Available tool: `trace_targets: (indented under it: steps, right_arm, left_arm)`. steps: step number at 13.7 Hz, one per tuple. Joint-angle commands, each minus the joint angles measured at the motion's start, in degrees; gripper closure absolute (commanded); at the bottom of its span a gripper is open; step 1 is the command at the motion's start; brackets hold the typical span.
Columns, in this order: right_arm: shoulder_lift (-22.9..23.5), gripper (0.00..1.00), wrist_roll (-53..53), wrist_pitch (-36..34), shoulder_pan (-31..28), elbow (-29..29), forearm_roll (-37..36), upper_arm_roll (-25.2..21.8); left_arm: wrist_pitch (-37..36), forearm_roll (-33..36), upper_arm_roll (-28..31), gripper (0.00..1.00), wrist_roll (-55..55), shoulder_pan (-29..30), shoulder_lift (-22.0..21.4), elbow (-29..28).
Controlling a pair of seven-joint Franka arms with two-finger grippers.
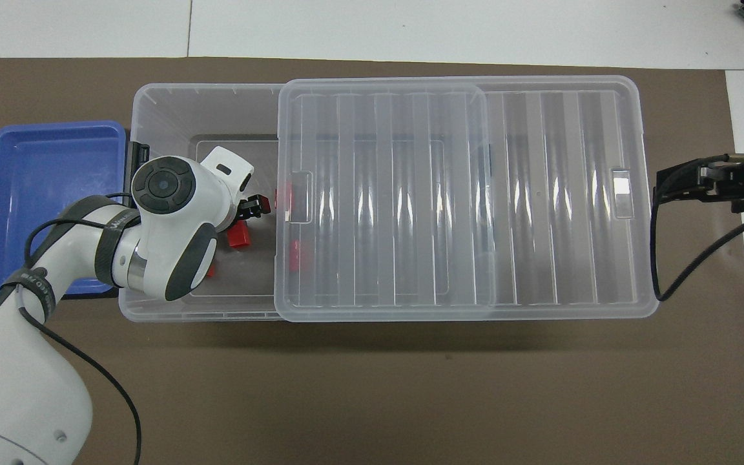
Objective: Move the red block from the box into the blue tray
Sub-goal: 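Close the left gripper on the red block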
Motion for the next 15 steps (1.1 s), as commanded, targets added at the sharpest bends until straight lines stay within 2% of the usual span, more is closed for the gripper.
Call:
trace_targets:
  steps: [1, 6, 8, 10, 12, 15]
  right_arm:
    - [1.1, 0.00, 1.4, -1.6, -0.6, 1.2, -0.8, 0.8]
    - [-1.8, 0.00, 1.3, -1.6, -0.5, -3.9, -0.6, 0.8]
    - [-1.9, 0.00, 1.2, -1.3, -0.5, -4.3, -0.6, 0.8]
    - [-1.9, 0.00, 1.2, -1.2, -0.6, -4.3, -0.6, 0.8]
    - [-1.9, 0.00, 0.9, -1.0, -0.7, -4.3, -0.3, 0.8]
    - [-1.9, 0.00, 0.7, -1.0, -0.8, -4.3, -0.3, 0.8]
  left_arm:
    - [-0.5, 1.2, 0.0, 0.01, 0.3, -0.1, -2.3, -2.4]
    - [-6.2, 1.2, -0.1, 0.01, 0.1, -0.6, -3.1, -2.4]
    - [-6.4, 1.2, -0.2, 0.01, -0.6, -1.3, -3.3, -2.4]
    - [-5.4, 1.2, -0.2, 0.10, -0.7, -1.3, -3.2, -2.4]
    - [-4.6, 1.2, -0.2, 0.12, -0.5, -1.3, -3.2, -2.4]
    - [-3.9, 1.2, -0.2, 0.26, -0.6, -1.3, -3.1, -2.5]
